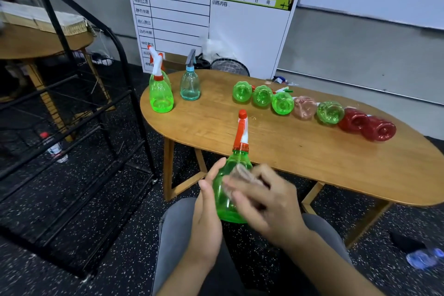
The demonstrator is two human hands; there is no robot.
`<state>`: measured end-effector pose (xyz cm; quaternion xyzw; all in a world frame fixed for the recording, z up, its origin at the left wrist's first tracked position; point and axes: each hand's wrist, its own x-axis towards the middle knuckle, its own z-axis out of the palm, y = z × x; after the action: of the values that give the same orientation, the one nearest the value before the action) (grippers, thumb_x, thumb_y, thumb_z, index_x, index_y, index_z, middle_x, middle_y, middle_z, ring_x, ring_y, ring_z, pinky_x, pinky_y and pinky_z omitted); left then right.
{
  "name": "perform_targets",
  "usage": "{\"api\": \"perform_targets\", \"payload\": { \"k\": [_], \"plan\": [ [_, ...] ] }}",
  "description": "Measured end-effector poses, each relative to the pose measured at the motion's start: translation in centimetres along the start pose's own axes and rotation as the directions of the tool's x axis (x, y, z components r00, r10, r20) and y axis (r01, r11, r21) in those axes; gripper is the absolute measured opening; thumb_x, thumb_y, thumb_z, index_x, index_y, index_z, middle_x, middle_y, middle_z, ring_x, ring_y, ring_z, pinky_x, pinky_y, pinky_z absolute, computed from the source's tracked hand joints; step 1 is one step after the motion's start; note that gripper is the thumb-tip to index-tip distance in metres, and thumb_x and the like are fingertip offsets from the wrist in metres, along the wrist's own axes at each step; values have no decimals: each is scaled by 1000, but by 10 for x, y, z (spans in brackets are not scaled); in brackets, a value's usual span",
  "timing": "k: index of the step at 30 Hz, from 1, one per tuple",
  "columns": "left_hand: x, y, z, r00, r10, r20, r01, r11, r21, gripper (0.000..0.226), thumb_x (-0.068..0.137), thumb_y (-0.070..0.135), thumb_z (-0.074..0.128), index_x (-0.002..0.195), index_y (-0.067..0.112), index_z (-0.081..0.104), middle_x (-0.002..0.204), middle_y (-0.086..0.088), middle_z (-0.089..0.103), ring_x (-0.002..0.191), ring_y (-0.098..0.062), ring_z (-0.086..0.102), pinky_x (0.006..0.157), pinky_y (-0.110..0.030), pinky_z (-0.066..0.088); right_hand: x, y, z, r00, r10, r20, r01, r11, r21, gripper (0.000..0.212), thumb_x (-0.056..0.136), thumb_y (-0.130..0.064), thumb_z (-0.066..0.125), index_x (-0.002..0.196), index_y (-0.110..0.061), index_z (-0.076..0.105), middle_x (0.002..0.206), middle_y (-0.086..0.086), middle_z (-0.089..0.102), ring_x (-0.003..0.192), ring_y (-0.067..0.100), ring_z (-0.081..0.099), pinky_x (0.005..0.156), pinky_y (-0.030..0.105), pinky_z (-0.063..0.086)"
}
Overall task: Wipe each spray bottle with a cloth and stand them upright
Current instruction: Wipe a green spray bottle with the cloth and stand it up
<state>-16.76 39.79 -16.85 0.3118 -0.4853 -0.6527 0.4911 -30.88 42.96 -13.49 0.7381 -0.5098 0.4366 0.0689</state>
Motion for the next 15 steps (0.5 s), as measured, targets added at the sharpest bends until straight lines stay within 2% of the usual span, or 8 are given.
{"api": "perform_targets", "payload": {
  "k": [3, 6, 8, 10, 12, 15],
  "plan": [
    [1, 2, -1, 1000, -30, -5, 30, 997, -64, 67, 96, 75, 25, 147, 43, 55, 142, -6, 68, 133, -28, 63, 116, -55, 43, -18, -4, -3, 953, -277, 120, 293, 946, -138, 27, 95, -33, 71, 122, -33, 78, 93, 0, 66, 76, 9, 58, 56, 23, 49],
    [-1, 6, 2, 999, -28, 44, 30, 998, -50, 65, 98, 71, 26, 145, 39, 58, 137, -8, 70, 131, -29, 65, 110, -48, 49, -12, 3, -11, 943, -319, 95, 331, 929, -164, 27, 96, -34, 68, 121, -32, 78, 96, 0, 66, 80, 9, 61, 62, 17, 50],
    [-4, 10, 4, 997, -31, 66, 32, 999, -9, 71, 94, 77, 38, 147, 33, 56, 138, -4, 70, 131, -26, 65, 104, -38, 55, -1, 11, -13, 977, -212, 10, 211, 966, -146, 26, 101, -36, 60, 123, -36, 76, 100, -5, 60, 80, 7, 59, 61, 16, 49],
    [-7, 10, 5, 997, -16, 77, 12, 999, 52, 89, 83, 85, 56, 151, 28, 50, 142, -1, 68, 133, -24, 64, 103, -37, 56, 11, 19, -14, 996, 3, -89, -9, 997, -72, 28, 102, -37, 56, 126, -36, 72, 98, -8, 55, 74, 7, 55, 52, 24, 49],
    [-8, 11, 5, 995, 15, 103, -24, 996, 83, 103, 72, 81, 75, 153, 24, 46, 142, 2, 67, 131, -21, 65, 102, -37, 57, 18, 24, -14, 976, 182, -123, -176, 983, 57, 28, 101, -36, 57, 123, -32, 75, 94, -9, 54, 70, 10, 54, 53, 29, 47],
    [-8, 14, 8, 988, -5, 154, 5, 1000, -5, 102, 67, 65, 91, 152, 31, 45, 140, 4, 68, 129, -19, 66, 98, -29, 57, 20, 24, -13, 950, 302, -81, -271, 925, 267, 28, 100, -34, 60, 122, -28, 76, 92, -3, 60, 70, 15, 56, 57, 35, 48]
  ]
}}
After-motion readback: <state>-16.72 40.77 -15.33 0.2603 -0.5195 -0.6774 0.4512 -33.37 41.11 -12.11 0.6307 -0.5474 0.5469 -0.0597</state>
